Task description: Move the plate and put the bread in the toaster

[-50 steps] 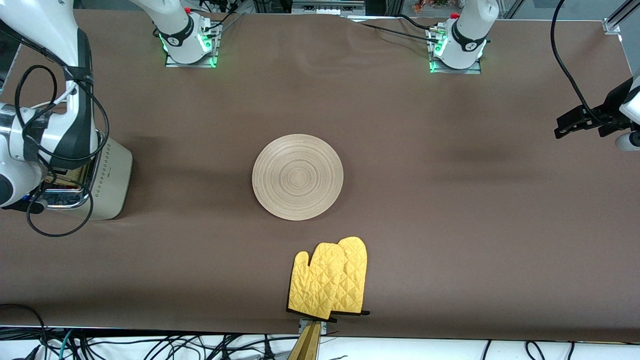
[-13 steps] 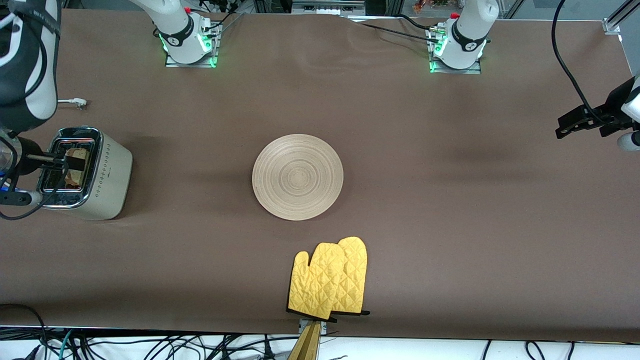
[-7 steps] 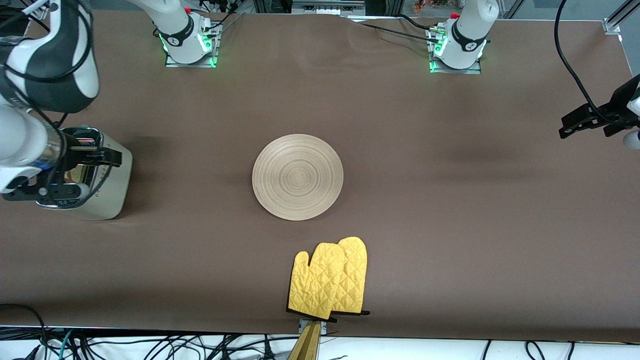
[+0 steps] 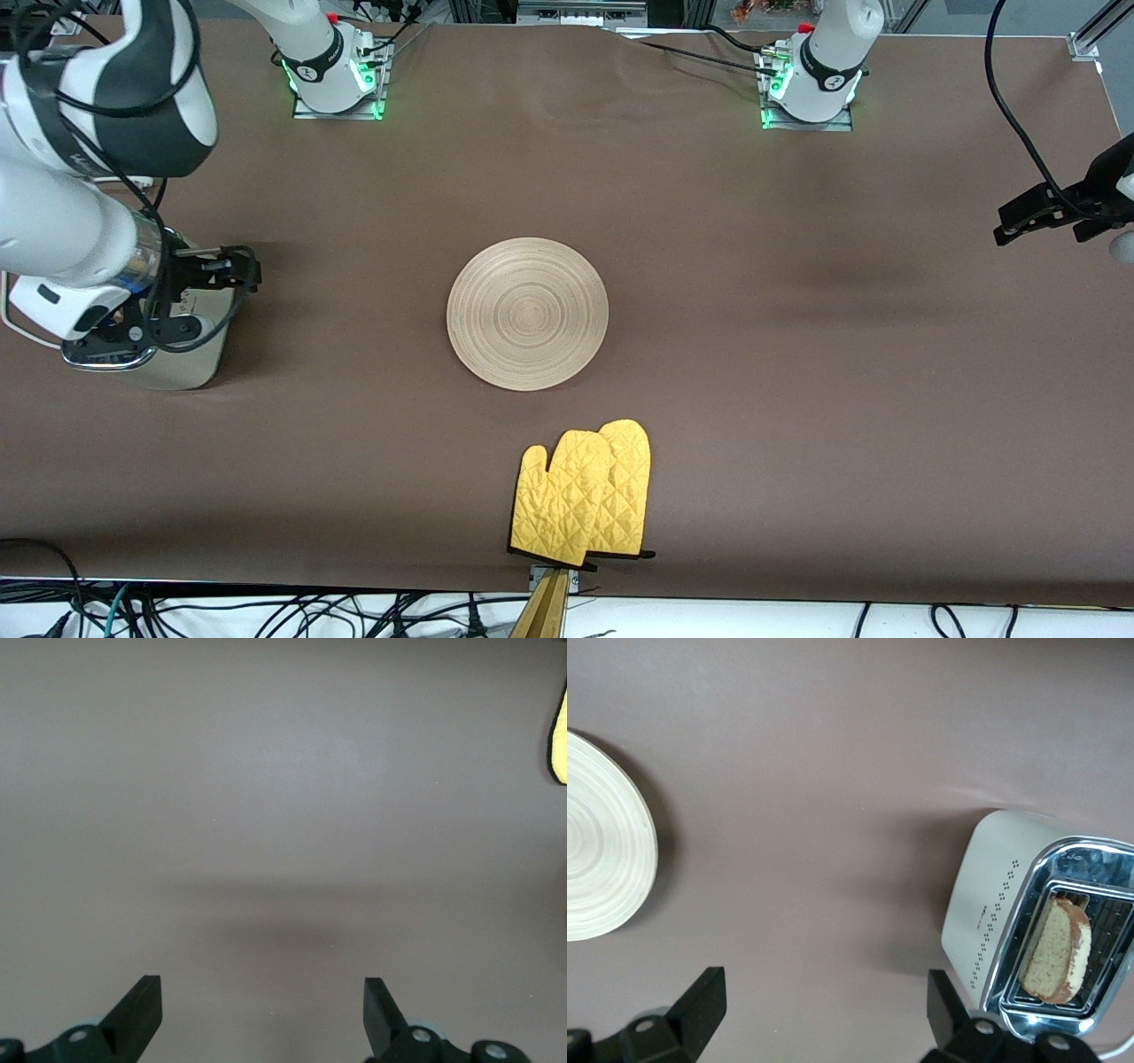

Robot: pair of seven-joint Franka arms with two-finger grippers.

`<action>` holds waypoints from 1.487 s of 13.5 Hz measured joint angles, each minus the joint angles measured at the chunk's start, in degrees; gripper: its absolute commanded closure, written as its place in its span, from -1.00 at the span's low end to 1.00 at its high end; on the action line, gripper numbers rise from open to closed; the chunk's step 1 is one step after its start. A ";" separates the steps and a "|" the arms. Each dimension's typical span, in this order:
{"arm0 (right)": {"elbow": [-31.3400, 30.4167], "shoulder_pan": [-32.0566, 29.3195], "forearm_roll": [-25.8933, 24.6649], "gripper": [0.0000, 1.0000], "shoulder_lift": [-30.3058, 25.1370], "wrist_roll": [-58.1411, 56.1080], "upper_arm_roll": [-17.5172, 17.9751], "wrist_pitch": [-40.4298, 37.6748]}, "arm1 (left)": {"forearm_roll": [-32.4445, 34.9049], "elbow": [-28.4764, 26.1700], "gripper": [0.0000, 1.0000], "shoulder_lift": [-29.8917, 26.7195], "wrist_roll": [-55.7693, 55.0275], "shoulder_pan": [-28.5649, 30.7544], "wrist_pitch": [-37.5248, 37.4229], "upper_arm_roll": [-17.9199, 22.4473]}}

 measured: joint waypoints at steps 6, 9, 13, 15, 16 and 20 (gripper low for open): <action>-7.75 -13.31 -1.44 -1.00 -7.52 -0.06 8.04 5.77 | 0.01 0.23 -1.00 0.71 0.00 0.00 0.00 -0.12; -13.25 -17.22 -1.10 -1.00 -12.29 -0.64 10.16 9.16 | 0.01 0.30 -1.00 0.77 0.00 0.00 0.01 -0.13; -18.84 -19.82 -1.12 -1.00 -15.48 -1.15 11.90 9.36 | 0.01 1.86 -1.00 0.77 -0.01 0.00 0.08 -0.09; -19.90 -20.10 -1.12 -1.00 -15.69 -1.15 12.21 9.37 | 0.01 2.07 -1.00 0.77 -0.01 0.00 0.08 -0.07; -19.93 -20.11 -1.13 -1.00 -15.68 -1.15 12.30 9.37 | 0.01 2.07 -1.00 0.82 -0.01 0.00 0.08 -0.06; -18.90 -20.11 -1.14 -1.00 -15.55 -1.15 12.47 8.79 | 0.01 2.08 -1.00 1.06 -0.01 0.00 0.08 -0.02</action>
